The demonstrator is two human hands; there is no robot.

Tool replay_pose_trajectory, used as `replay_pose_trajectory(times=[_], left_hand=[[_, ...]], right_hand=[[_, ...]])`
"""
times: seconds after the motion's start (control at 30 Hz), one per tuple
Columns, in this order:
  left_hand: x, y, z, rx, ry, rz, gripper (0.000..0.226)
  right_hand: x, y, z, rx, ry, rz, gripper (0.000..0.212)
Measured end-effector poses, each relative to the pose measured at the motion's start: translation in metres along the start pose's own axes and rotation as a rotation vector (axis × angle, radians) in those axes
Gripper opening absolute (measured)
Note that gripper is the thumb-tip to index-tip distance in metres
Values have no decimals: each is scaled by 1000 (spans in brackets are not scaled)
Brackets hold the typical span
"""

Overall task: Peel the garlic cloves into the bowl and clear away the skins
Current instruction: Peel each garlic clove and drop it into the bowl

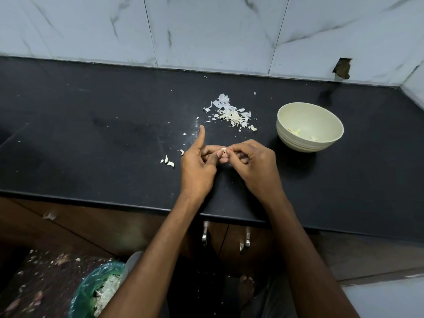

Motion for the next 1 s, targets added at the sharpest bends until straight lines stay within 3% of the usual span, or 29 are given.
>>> replay_pose_trajectory(times=[0.33,0.53,0.67,0.8,1.0], left_hand=[[-2,-1,0,2,22,-116,64],[-1,3,2,1,9,-122,29],[1,3,3,-63,57,-13,20],[1,4,4,-77,77,2,23],[3,0,1,-80,20,-60,57]], right_hand=[[4,3,0,45,-45,62,11],[3,5,-1,134,-80,-81,5],[4,8,-2,267,-48,-265,8],[3,11,-3,247,-41,-301,17],[4,11,-2,173,-68,-235,17]])
Point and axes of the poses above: each hand's wrist, its own z-axis away from the middle knuckle, its own x-axis out of the palm, y = z × x, the point moved 3 cm from there along -z, towards the middle knuckle, and after that the axes turned 12 degrees about z, right-handed, at the moved point
